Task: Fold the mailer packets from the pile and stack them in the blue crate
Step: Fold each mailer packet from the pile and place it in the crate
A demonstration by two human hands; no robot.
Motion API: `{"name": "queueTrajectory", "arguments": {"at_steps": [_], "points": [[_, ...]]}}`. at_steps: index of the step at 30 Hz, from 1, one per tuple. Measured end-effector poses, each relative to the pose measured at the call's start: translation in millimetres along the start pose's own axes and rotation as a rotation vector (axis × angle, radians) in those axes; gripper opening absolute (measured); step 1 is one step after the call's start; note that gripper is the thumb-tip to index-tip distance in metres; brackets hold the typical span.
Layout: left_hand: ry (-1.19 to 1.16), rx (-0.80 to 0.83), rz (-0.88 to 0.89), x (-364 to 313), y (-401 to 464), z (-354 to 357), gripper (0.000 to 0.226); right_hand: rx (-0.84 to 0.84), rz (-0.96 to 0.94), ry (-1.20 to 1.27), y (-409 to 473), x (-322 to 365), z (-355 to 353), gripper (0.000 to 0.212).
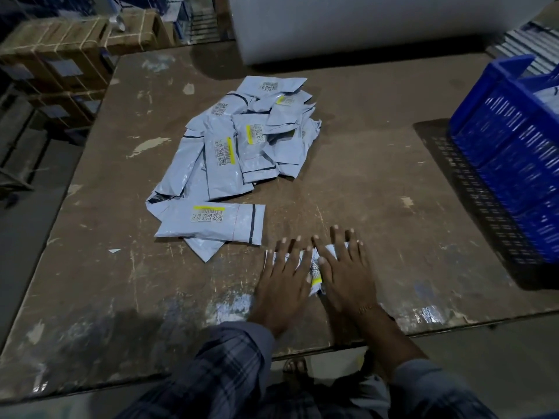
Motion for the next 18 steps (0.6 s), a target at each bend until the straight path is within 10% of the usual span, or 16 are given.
{"name": "queueTrajectory", "arguments": {"at_steps": [10,18], "points": [[-0.048,-0.057,-0.195,11.3,13.8,-7.0,0.066,-0.019,0.034,-0.057,-20.3,6.7,7.9,0.056],[-0.029,-0.023,-0.014,-5.5,-7.3,-1.5,0.069,0.042,0.032,-0.033,0.1,-1.0,7.8,0.056]]}}
Point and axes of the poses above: each hand's wrist, its own y-axis towards the middle knuckle, its own z-axis out of the palm, x = y × z, the point moved 2 cm from there along y, towards the middle knuckle, and after that the axes turned 5 degrees about -y, right-handed, at the moved point
